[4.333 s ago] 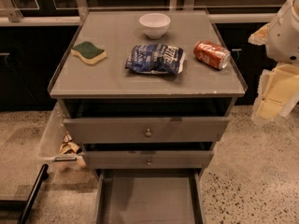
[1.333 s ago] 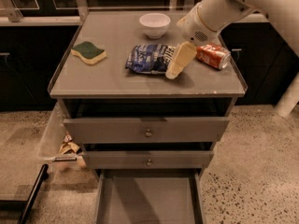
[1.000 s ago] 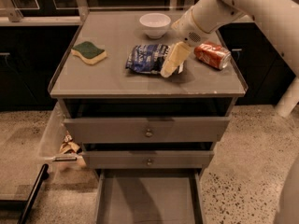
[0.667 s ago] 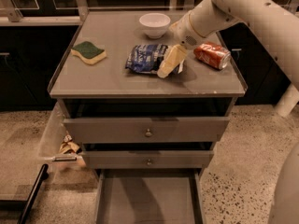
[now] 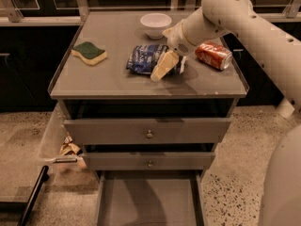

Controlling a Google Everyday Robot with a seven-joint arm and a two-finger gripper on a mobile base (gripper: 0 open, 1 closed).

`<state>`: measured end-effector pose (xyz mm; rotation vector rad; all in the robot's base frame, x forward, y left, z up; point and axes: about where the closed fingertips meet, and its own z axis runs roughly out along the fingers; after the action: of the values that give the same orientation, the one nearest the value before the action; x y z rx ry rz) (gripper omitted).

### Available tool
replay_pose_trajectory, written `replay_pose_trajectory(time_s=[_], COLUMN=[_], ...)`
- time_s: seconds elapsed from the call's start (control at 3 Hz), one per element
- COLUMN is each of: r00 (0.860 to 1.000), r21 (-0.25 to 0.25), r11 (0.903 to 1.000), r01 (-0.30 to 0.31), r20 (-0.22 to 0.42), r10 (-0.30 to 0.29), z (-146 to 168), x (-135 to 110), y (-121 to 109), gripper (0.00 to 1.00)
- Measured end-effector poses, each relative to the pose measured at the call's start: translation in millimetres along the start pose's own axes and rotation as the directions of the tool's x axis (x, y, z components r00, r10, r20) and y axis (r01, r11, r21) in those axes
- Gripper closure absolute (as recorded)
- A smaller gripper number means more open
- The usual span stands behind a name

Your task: Place blue chip bag into bottom drawer

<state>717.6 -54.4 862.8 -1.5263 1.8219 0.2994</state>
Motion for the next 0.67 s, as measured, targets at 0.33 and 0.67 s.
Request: replay_pose_trajectory(time_s=[0.33, 0.67], r00=[1.000, 1.000], r21=[0.000, 0.000], r11=[1.0000, 1.0000], r01=[0.000, 0.000], r20=[0.000, 0.000], r10=[0.000, 0.000], z=[0.4, 0.4], x=[0.1, 0.1], y=[0.0, 0.0], gripper=[0.19, 0.42])
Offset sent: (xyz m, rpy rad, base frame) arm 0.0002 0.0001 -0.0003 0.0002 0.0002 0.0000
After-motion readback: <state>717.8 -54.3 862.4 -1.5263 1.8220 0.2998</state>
